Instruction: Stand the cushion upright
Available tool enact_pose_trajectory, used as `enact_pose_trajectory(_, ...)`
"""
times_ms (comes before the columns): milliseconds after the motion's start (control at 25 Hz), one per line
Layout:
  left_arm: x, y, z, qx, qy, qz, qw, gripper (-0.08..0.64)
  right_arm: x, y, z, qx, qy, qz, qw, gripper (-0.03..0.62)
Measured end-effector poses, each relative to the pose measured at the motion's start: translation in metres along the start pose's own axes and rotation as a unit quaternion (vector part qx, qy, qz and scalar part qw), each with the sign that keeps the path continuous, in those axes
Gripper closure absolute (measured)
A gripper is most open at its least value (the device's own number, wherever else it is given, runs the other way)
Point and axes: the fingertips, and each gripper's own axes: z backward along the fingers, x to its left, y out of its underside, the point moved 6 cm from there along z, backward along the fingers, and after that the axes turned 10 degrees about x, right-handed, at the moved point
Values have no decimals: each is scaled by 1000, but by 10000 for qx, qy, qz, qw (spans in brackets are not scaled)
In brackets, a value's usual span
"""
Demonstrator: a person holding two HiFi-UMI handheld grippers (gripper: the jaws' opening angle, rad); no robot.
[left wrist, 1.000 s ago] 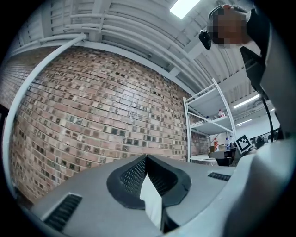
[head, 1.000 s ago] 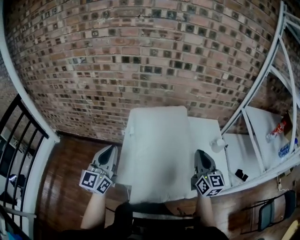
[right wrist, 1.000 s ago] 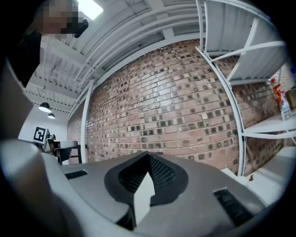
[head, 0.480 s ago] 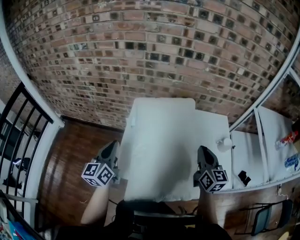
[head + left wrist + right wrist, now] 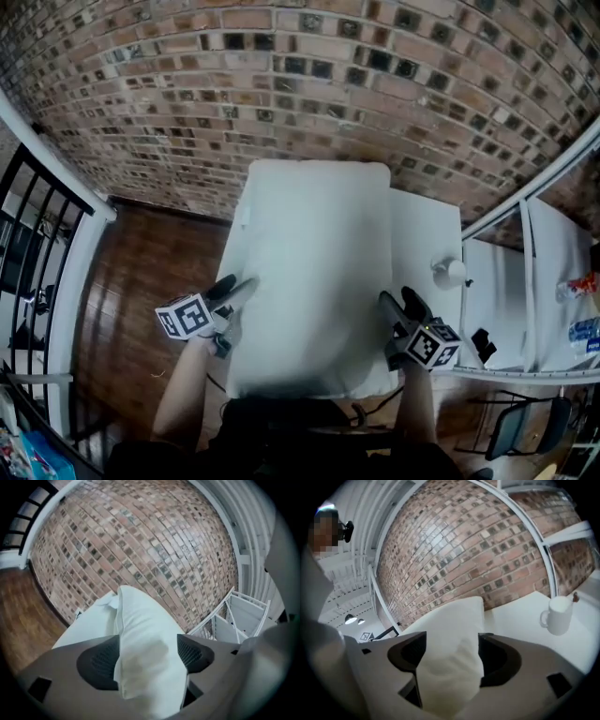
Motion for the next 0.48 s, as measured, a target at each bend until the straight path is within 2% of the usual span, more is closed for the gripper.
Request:
enact_pose_trajectory(120, 9, 16, -15, 530, -117, -190, 9983, 127, -19, 10, -18, 669, -114, -59, 9977, 166)
enact_pose_trajectory(200, 13, 23, -25, 714, -167, -218, 9971, 101, -28, 15, -30, 960, -206, -178, 9950, 114)
enact_pose_trajectory(240, 14, 25, -30, 779, -171, -195, 9966, 101, -31, 17, -36, 1066, -252, -234, 9937, 107)
enact_pose_trajectory(360, 20, 34, -43, 882, -86, -18, 9961, 83, -41, 26, -54, 1340, -428, -507, 9888, 31)
enact_pose_trajectory(440, 24, 39, -50, 914, 59, 221, 9955, 80, -46, 32, -64, 1475, -710, -833, 9830, 14)
enact_pose_trajectory(480, 25, 40, -52, 943, 126, 329, 9949, 53, -47, 34, -68, 1528, -858, -984, 9796, 9)
